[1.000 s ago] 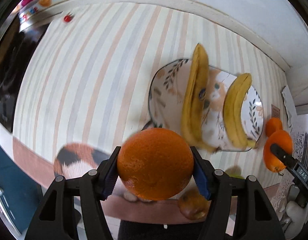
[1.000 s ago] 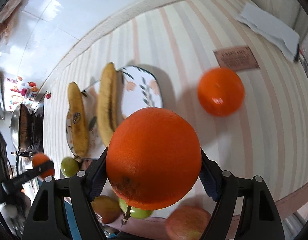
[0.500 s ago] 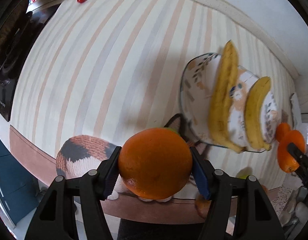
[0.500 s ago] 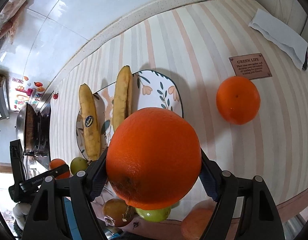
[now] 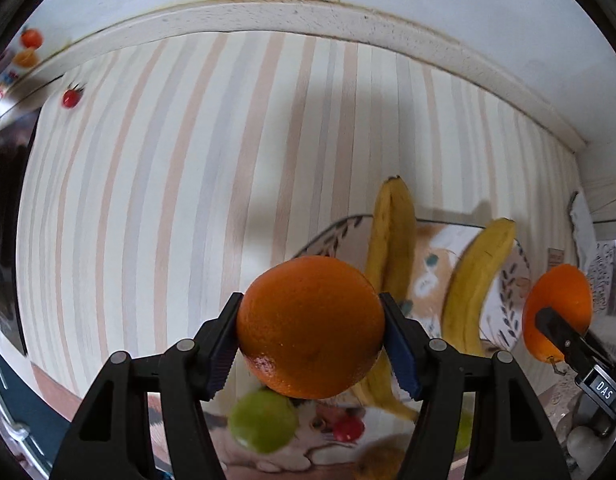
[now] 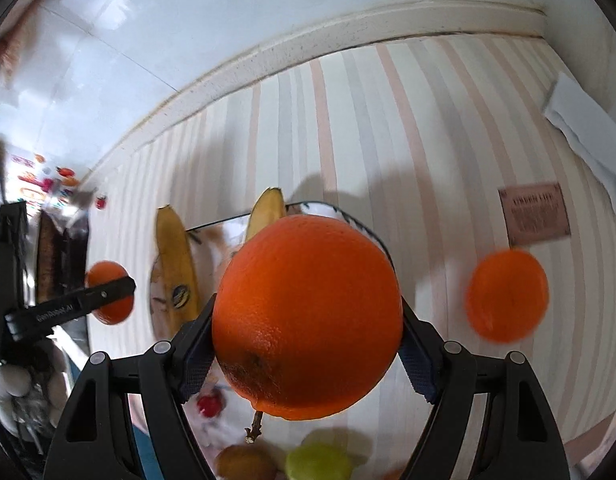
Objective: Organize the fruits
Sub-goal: 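Carry both oranges over the floral plate beside the bananas, then release both oranges onto the plate and open both grippers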
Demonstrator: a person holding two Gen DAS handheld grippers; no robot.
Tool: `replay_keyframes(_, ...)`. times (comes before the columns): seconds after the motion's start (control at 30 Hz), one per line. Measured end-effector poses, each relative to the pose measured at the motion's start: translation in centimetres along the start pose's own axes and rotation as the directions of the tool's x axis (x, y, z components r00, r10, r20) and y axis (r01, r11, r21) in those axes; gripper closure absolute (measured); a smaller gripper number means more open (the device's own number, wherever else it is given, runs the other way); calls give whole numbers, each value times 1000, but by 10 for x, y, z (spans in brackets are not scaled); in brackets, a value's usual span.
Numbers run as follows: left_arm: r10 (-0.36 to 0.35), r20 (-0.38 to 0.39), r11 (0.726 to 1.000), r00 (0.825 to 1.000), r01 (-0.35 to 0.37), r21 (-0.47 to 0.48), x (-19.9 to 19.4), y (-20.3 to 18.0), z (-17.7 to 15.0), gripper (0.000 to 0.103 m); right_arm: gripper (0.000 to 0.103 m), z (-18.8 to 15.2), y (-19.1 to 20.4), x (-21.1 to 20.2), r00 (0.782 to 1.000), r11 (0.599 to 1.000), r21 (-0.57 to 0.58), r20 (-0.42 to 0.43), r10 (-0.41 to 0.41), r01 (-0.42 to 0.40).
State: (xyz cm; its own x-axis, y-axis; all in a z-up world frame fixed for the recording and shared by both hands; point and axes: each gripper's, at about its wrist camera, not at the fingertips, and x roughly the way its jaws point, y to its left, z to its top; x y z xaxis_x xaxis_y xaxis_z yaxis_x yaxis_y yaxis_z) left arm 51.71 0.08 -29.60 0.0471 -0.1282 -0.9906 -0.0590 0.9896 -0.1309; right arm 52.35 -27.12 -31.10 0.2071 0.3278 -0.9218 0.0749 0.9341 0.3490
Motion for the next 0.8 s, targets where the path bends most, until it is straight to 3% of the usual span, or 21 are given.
replay_keyframes(0.33,28,-69,999,997,-26,27,26,-5,11,40,21,15,8,39,994,993,-76,-64,-91,86)
replay_keyframes(0.57,31,-106,999,994,-30,15,43,-8,12,38,20,17,8,48,991,993,-72,-81,-103,97)
replay_keyframes(0.67,37,-89,999,995,-35,24,38,-8,15,22,20,18,7,44,993,993,-66,-67,-99,94)
replay_keyframes(0.8,27,-58,1000,998,-26,15,25,-5,16,14,9,23,14,31,992,990,-83,-46,-120,116)
